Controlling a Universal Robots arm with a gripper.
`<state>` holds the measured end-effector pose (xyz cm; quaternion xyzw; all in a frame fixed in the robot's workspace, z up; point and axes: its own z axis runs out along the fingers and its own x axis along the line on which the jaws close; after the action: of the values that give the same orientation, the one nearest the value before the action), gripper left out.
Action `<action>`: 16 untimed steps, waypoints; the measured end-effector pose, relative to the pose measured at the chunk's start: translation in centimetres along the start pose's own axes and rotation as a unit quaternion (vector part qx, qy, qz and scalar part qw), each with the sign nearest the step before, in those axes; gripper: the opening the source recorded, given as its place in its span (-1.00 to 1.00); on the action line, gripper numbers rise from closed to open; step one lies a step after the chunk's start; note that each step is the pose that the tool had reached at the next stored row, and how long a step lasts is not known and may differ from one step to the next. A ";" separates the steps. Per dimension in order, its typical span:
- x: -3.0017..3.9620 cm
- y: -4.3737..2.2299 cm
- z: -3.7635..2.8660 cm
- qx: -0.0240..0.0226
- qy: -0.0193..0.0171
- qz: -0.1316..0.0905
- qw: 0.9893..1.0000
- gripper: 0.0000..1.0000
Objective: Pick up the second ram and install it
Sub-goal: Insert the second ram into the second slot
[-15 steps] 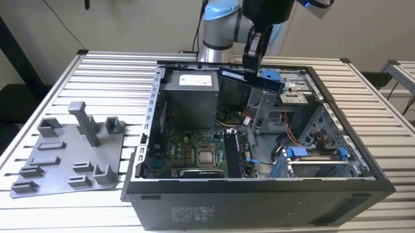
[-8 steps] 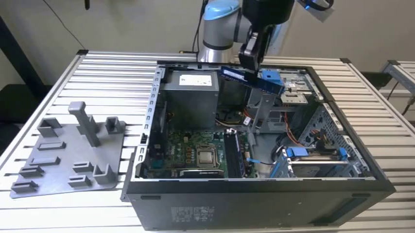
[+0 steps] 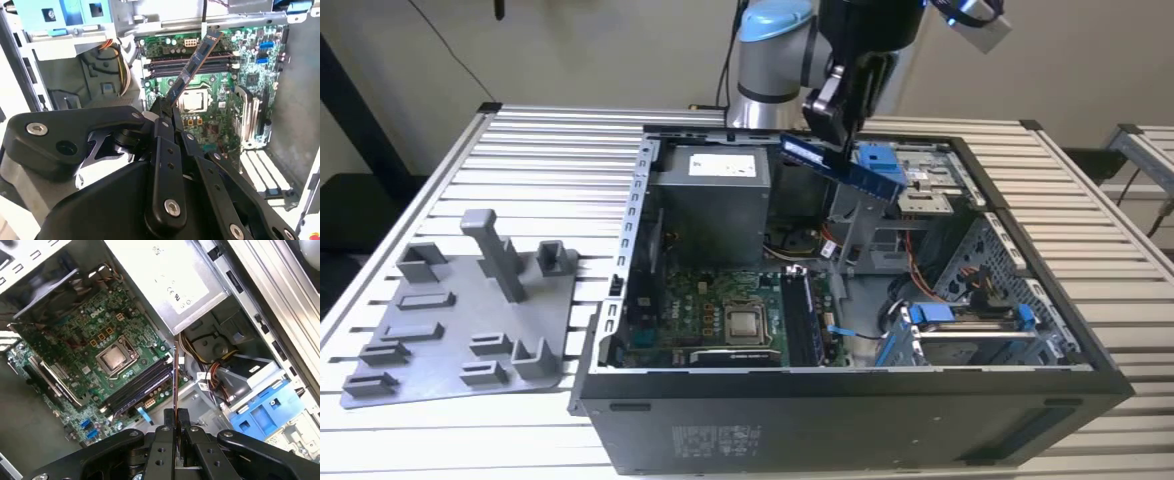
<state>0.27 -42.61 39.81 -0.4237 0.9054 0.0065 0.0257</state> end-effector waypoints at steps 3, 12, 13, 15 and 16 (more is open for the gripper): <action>0.00 0.00 0.03 0.001 0.000 0.026 1.000 -0.73; 0.01 0.00 0.12 0.005 0.001 0.104 0.995 -0.73; 0.01 0.00 0.13 0.006 0.001 0.113 0.994 -0.73; 0.01 0.00 0.15 0.007 0.001 0.130 0.992 -0.73; 0.01 0.00 0.17 0.007 0.001 0.139 0.990 -0.73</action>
<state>0.27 -42.61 39.64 -0.2938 0.9555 0.0029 0.0264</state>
